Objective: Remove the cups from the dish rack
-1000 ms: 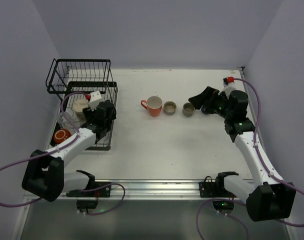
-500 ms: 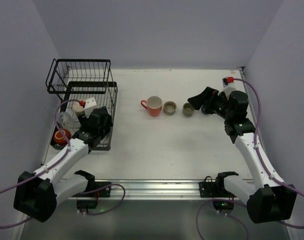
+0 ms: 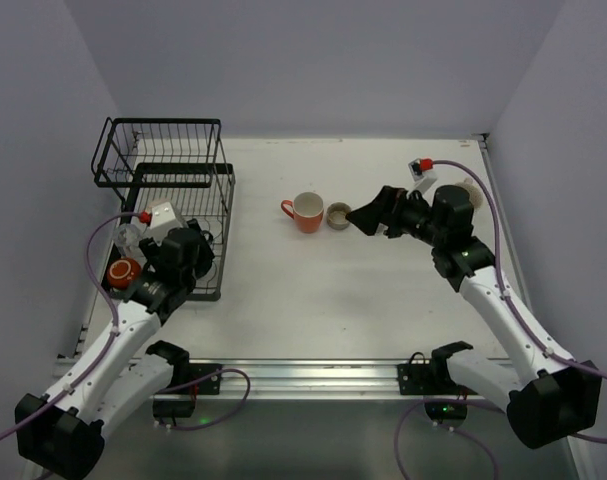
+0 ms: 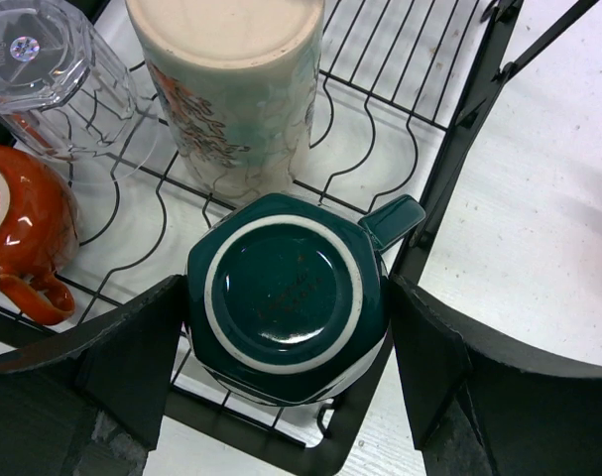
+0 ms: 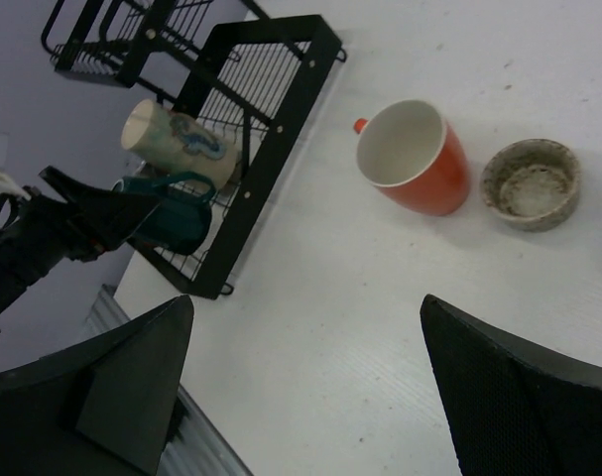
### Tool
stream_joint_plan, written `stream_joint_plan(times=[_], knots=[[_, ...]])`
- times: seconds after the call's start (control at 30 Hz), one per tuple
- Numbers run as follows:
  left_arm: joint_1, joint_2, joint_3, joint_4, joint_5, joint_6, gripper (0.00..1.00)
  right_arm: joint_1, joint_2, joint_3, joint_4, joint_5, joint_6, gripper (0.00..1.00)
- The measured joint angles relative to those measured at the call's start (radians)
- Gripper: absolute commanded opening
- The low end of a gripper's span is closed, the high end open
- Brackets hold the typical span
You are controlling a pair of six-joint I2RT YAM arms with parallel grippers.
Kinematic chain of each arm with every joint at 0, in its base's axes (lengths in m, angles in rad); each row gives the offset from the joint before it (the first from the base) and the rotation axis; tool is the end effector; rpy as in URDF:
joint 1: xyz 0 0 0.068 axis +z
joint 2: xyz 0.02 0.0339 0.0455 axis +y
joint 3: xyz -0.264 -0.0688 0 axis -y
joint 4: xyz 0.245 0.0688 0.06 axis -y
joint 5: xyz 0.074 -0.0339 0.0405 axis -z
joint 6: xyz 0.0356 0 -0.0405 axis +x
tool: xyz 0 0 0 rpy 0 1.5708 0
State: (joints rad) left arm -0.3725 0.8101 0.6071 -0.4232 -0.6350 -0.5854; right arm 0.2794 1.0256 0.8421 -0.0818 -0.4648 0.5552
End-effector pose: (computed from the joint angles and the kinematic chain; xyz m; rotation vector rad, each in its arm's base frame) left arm 0.1690 -0.0434 0.2539 -0.5561 1.9878 0.1144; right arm 0.2235 0.0807 0.3258 -0.0793 1.9268 0.9986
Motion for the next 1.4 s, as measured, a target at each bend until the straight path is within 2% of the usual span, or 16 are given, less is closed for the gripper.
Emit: stream_joint_plan(times=[0.23, 0.5, 0.67, 0.93, 1.2, 1.4], knots=[[0.0, -0.049, 0.023, -0.076, 0.011, -0.007, 0.06, 0.194, 0.024, 0.006, 0.079, 0.004, 0.049, 0.99], [0.0, -0.161, 0.097, -0.119, 0.062, -0.014, 0.05, 0.381, 0.123, 0.006, 0.212, 0.052, 0.134, 0.99], [0.0, -0.192, 0.113, -0.14, 0.131, -0.034, 0.04, 0.51, 0.188, 0.0, 0.343, 0.087, 0.19, 0.95], [0.0, -0.198, 0.122, -0.108, 0.377, -0.089, 0.04, 0.551, 0.244, -0.124, 0.643, 0.145, 0.325, 0.89], [0.0, -0.208, 0.096, 0.057, 0.632, -0.191, 0.02, 0.554, 0.304, -0.271, 0.861, 0.222, 0.486, 0.89], [0.0, -0.209, 0.048, 0.158, 0.735, -0.245, 0.01, 0.563, 0.326, -0.28, 0.953, 0.22, 0.542, 0.77]])
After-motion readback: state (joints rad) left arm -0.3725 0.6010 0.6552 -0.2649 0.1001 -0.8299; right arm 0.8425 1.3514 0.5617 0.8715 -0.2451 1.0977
